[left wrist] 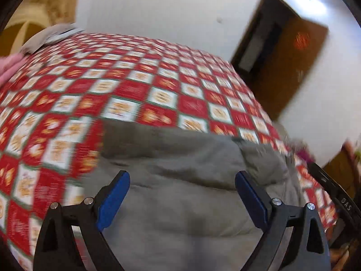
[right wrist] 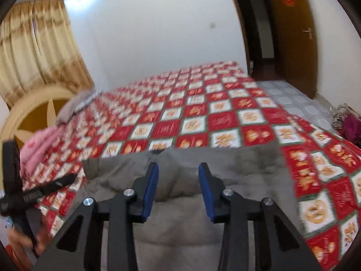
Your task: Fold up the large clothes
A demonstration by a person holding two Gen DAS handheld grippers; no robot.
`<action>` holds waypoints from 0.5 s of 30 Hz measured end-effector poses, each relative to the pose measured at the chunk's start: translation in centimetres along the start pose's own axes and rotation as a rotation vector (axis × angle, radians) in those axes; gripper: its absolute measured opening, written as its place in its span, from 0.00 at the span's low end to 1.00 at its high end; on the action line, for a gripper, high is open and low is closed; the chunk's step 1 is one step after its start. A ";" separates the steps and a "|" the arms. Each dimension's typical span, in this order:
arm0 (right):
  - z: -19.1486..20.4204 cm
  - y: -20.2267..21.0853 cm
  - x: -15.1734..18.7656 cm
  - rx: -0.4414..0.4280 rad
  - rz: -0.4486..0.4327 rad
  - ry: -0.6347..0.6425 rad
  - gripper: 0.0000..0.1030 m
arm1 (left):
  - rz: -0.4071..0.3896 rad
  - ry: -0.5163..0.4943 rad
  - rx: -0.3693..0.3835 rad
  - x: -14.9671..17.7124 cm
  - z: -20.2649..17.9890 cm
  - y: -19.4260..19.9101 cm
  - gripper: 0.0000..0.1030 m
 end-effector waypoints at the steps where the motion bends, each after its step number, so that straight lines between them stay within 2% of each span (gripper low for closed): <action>1: 0.5 -1.5 0.6 0.005 0.026 0.014 0.39 | 0.012 -0.022 -0.014 0.0 -0.7 -1.4 0.92; 3: 1.1 -4.8 1.8 0.035 0.066 0.039 0.33 | 0.031 -0.067 -0.088 0.6 -1.4 -4.2 0.92; 6: 0.3 -8.4 3.1 0.076 0.087 0.050 0.33 | 0.033 -0.092 -0.171 0.9 -0.3 -6.9 0.92; 8: -0.5 -9.7 3.8 0.059 0.100 0.007 0.32 | 0.035 -0.060 -0.167 1.5 1.0 -8.2 0.92; 10: -1.0 -10.4 4.1 0.029 0.104 -0.036 0.30 | 0.003 -0.010 -0.133 1.9 2.2 -8.8 0.92; 15: -1.0 -11.7 4.9 0.042 0.097 -0.025 0.30 | -0.045 -0.021 -0.141 2.0 2.1 -10.3 0.94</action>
Point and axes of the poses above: each gripper's, at about its wrist camera, not at the fingertips, and y roughly against the way its jaws point, z to its left, x to its underside, the point moved 6 cm from there along -y, roughly the way its jaws point, and after that the axes turned 7 degrees about x, right-handed, at the moved point
